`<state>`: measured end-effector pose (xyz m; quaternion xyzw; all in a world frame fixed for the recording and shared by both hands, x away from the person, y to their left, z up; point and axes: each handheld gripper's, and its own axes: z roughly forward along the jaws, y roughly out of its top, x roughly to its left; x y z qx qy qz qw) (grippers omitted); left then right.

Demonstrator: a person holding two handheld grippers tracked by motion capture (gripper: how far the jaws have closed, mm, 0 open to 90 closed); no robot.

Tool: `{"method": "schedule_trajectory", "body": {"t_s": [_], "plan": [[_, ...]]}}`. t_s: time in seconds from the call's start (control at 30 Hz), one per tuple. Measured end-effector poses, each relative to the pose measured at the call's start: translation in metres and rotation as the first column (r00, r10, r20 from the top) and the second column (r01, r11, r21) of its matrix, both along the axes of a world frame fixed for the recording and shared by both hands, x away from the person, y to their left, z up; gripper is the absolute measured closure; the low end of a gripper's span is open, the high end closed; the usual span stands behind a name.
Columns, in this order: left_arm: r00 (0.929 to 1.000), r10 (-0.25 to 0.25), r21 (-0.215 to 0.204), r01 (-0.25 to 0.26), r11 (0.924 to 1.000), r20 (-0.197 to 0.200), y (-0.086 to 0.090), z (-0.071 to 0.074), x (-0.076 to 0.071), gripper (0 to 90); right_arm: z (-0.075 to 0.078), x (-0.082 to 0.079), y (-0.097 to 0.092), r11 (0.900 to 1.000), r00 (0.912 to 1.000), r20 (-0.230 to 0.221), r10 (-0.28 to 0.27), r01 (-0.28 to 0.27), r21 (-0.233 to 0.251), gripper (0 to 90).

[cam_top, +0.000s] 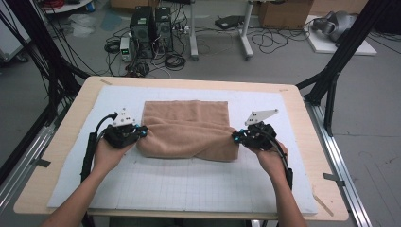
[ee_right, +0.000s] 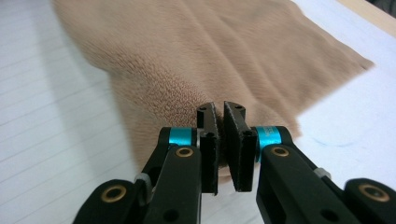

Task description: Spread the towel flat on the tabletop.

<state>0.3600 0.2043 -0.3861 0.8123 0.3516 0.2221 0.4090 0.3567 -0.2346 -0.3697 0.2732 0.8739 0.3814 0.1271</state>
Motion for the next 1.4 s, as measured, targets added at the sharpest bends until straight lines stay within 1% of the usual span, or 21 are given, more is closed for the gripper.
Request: {"method": "schedule_trajectory", "body": {"t_s": [0.03,0.1,0.13,0.2,0.27,0.33,0.47,0.5,0.53,0.57,0.7,0.77,0.83,0.97,1.0,1.07,1.1,1.17,1.27,1.33,1.4], "plan": [[0.9998,0.019,0.006,-0.019,0.9998,-0.001,-0.001,-0.002,0.007,86.2,-0.005,0.008,0.0,0.9998,0.9997,-0.013,-0.019,0.019,0.007,84.5],[0.9983,0.052,-0.014,-0.052,0.9986,-0.025,-0.001,-0.008,0.022,86.2,-0.015,0.02,0.0,0.999,0.998,-0.044,-0.044,0.044,-0.001,84.5],[0.9978,0.062,0.008,-0.062,0.9981,-0.026,-0.001,-0.013,0.028,86.2,-0.021,0.026,0.001,0.9982,0.9963,-0.062,-0.059,0.059,-0.007,84.5],[0.9939,0.085,0.006,-0.085,0.9963,-0.07,-0.002,-0.023,0.039,86.2,-0.033,0.034,0.002,0.997,0.9929,-0.091,-0.077,0.077,0.004,84.5],[0.9917,0.09,0.01,-0.09,0.9959,-0.092,-0.001,-0.03,0.045,86.0,-0.043,0.04,0.004,0.9964,0.9893,-0.12,-0.083,0.084,0.008,84.3],[0.9914,0.093,-0.003,-0.094,0.9956,-0.092,0.0,-0.03,0.046,85.5,-0.049,0.043,0.005,0.9962,0.9862,-0.143,-0.083,0.086,0.012,82.9],[0.9952,0.065,-0.038,-0.068,0.9969,-0.072,0.008,-0.018,0.037,79.6,-0.036,0.035,0.001,0.9964,0.9931,-0.091,-0.074,0.078,0.034,77.9],[0.9964,0.059,-0.04,-0.061,0.9973,-0.061,0.01,-0.015,0.033,79.4,-0.031,0.032,-0.001,0.996,0.9945,-0.079,-0.069,0.073,0.051,77.9],[0.9972,0.054,-0.031,-0.056,0.9979,-0.051,0.011,-0.012,0.029,77.8,-0.021,0.024,-0.005,0.9946,0.9971,-0.049,-0.059,0.063,0.083,77.8],[0.998,0.048,-0.03,-0.049,0.9984,-0.043,0.013,-0.009,0.025,77.8,-0.021,0.024,-0.005,0.9946,0.9971,-0.049,-0.059,0.063,0.083,77.8],[0.9994,0.031,-0.029,-0.031,0.9991,-0.018,0.023,0.0,0.01,72.9,-0.009,0.007,-0.008,0.9959,0.9993,-0.018,-0.033,0.035,0.084,74.5],[0.9997,0.023,-0.031,-0.023,0.9993,-0.001,0.027,0.004,0.002,71.2,-0.005,-0.001,-0.008,0.9971,0.9997,-0.01,-0.022,0.023,0.072,72.5],[1.0,0.009,-0.034,-0.008,0.9994,0.002,0.03,0.007,-0.006,69.0,-0.003,-0.008,-0.008,0.9974,0.9999,-0.003,-0.01,0.011,0.071,71.7],[0.9989,-0.046,-0.038,0.047,0.9982,0.01,0.027,0.006,-0.022,66.3,-0.007,-0.021,-0.002,0.9962,0.9992,0.005,0.039,-0.039,0.078,68.8],[0.9979,-0.065,-0.032,0.065,0.9974,-0.001,0.025,0.004,-0.026,66.0,-0.01,-0.023,0.001,0.9959,0.9987,0.003,0.05,-0.05,0.076,68.1],[0.9953,-0.097,-0.02,0.097,0.9951,0.0,0.018,0.0,-0.033,63.4,-0.015,-0.026,0.006,0.9952,0.9978,0.003,0.067,-0.067,0.072,67.2],[0.9934,-0.114,-0.027,0.114,0.9931,-0.008,0.015,-0.003,-0.035,63.0,-0.017,-0.028,0.009,0.9948,0.9971,0.002,0.076,-0.076,0.067,66.6],[0.9895,-0.137,-0.011,0.136,0.9906,-0.046,0.009,-0.012,-0.038,59.1,-0.023,-0.029,0.014,0.9952,0.9965,-0.008,0.083,-0.082,0.052,65.1],[0.9837,-0.15,0.01,0.152,0.9884,-0.099,0.002,-0.03,-0.035,55.4,-0.033,-0.027,0.019,0.9959,0.996,-0.034,0.082,-0.081,0.04,63.1],[0.9765,-0.156,0.032,0.162,0.9863,-0.149,-0.004,-0.041,-0.03,51.3,-0.041,-0.023,0.023,0.9968,0.9957,-0.05,0.078,-0.077,0.019,62.5],[0.9741,-0.16,0.065,0.172,0.9829,-0.16,-0.009,-0.048,-0.026,50.5,-0.048,-0.02,0.028,0.9965,0.994,-0.071,0.083,-0.083,0.01,62.1]]}}
